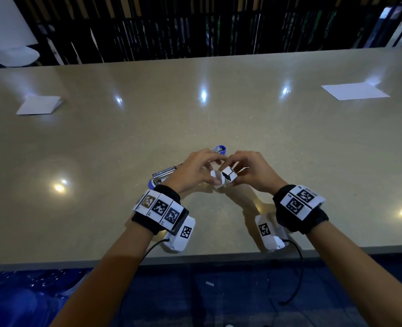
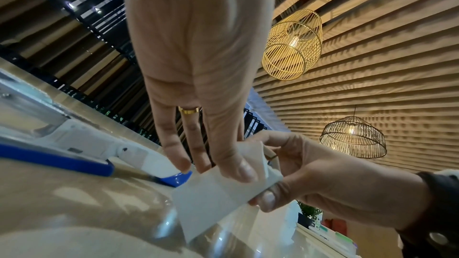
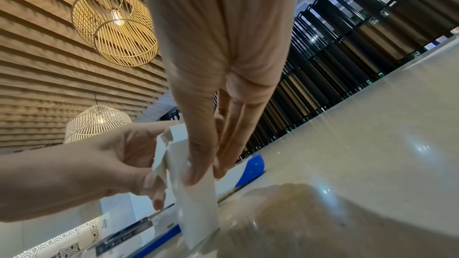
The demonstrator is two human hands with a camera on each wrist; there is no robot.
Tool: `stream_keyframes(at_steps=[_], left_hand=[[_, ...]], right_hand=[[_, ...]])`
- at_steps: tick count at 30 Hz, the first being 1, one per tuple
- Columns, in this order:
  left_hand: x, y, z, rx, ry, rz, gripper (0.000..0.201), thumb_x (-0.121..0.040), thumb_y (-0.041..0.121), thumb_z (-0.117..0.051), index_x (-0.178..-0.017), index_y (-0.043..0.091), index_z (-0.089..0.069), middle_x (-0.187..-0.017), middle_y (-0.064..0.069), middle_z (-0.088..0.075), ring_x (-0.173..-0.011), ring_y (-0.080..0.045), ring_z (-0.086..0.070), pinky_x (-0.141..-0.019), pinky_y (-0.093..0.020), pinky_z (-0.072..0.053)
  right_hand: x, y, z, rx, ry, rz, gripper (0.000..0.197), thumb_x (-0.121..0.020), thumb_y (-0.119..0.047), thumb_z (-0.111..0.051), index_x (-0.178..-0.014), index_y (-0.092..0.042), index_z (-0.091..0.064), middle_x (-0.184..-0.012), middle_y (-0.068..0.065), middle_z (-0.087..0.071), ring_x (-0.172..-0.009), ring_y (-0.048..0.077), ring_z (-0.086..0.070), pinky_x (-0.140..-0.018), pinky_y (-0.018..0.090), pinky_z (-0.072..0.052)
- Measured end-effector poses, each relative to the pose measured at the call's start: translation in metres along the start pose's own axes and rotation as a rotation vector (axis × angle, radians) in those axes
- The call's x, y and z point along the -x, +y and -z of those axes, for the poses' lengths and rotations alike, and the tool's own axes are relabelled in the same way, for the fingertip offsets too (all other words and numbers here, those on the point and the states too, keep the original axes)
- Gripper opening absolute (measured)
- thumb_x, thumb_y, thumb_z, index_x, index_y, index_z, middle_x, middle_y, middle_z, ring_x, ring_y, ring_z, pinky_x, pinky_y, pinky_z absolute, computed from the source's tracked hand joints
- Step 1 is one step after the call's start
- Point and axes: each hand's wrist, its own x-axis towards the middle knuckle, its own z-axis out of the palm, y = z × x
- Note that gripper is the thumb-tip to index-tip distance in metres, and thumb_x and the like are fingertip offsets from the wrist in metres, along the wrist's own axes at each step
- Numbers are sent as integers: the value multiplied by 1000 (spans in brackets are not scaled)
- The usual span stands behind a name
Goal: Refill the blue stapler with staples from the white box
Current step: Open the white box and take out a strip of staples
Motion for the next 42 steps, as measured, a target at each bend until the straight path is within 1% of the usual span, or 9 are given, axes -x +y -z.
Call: stream_keyframes(at_steps=[3,7,13,16,19,29,34,39,42], left_hand=[[-2,-3,-1,-34,-56,10,49,-75,15,-75,-122,17,-64,-111,3,-65,-101,-13,-58,-89,-28,-47],[-1,-7,1,-62,-54,-8,37,-77,12,-73,-113,12,-68,-101,0,-71,-96,-11,-63,-80,-17,-45],[0,-10,2,-65,-40,2,34,-79,11,-71,-112,13,-66,-97,3,-71,-97,-11,-65,-64,-1,-38],[0,-10,2,-46,-49,-8,30,-79,9,-70,-109,12,-67,-95,4,-70,-99,-12,-65,-68,-7,-37],[1,-11,1,-43,-46,-11,27,-79,10,-71,-105,12,-67,-96,2,-71,-100,-15,-65,-82,-25,-46],[4,-16,1,13,-64,15,24,-83,13,-66,-107,16,-65,-108,-1,-67,-106,-19,-61,-92,-38,-48],[5,-16,0,85,-89,37,25,-85,12,-65,-110,15,-64,-109,0,-65,-103,-12,-59,-76,-15,-49],[5,-12,-5,69,-188,78,30,-89,18,-59,-119,14,-60,-120,-8,-62,-113,-21,-56,-85,-26,-47],[3,-6,-9,39,-219,105,33,-93,22,-53,-125,12,-55,-123,-11,-59,-115,-23,-54,-82,-24,-42]], right_hand=[[2,-2,1,-84,16,11,37,-59,8,-79,-93,-6,-71,-89,17,-70,-76,32,-67,-67,39,-61],[7,-5,3,-183,73,-6,34,-65,11,-73,-92,-3,-58,-85,16,-65,-71,25,-64,-67,38,-59],[7,-8,4,-170,23,-37,13,-77,0,-65,-88,-4,-69,-89,8,-70,-79,19,-67,-73,32,-58],[6,-10,5,-223,29,-74,8,-80,-1,-62,-79,0,-70,-87,19,-72,-83,31,-69,-80,39,-58],[5,-9,7,-215,31,-82,10,-81,-6,-65,-74,-2,-71,-88,23,-73,-87,35,-69,-82,39,-57],[8,-11,11,-134,12,6,13,-78,-5,-73,-90,-6,-76,-87,6,-74,-77,15,-71,-69,15,-54],[8,-14,11,-76,-2,84,20,-81,-8,-71,-99,-11,-77,-85,-6,-72,-71,0,-67,-69,11,-54],[4,-12,4,75,33,61,13,-80,-7,-70,-90,-4,-78,-82,6,-70,-73,15,-64,-73,23,-56],[2,-10,-2,155,18,65,10,-79,-3,-68,-83,0,-77,-70,-5,-59,-63,6,-55,-62,11,-44]])
